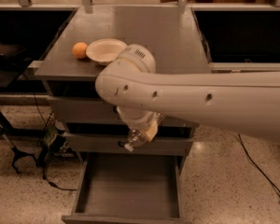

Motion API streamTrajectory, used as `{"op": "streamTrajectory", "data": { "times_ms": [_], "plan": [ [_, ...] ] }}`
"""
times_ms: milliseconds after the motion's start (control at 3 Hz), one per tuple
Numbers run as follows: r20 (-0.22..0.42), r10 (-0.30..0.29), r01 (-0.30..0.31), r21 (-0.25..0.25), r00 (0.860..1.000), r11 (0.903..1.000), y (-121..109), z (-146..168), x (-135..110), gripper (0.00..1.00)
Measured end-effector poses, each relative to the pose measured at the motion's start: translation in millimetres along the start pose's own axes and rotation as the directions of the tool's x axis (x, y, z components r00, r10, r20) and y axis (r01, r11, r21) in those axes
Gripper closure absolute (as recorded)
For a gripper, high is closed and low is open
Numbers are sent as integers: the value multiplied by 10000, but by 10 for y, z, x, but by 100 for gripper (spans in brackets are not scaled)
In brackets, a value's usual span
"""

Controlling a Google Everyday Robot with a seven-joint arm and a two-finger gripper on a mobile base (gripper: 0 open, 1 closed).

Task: Pick water bottle from bottom drawer and place on counter

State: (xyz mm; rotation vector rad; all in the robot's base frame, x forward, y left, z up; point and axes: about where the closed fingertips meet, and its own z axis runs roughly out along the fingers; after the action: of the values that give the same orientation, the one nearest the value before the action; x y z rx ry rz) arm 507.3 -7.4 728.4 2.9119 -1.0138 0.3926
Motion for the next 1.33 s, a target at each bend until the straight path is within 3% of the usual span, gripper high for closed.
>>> {"op": "streamTrajectory", "data": {
  "times_ms": [333,667,1000,1333],
  "plan": [
    [-730,1215,-1236,-250,9899,9920,269,-866,286,100],
    [-1267,1892,-1919,-94,9737,9814,369,-1351,437,100],
    [-1665,2313,-2236,639,9585,9726,168,-1592,653,100],
    [-1940,2524,-2259,1486,9480,9628,-234,-1694,898,100]
  ]
}}
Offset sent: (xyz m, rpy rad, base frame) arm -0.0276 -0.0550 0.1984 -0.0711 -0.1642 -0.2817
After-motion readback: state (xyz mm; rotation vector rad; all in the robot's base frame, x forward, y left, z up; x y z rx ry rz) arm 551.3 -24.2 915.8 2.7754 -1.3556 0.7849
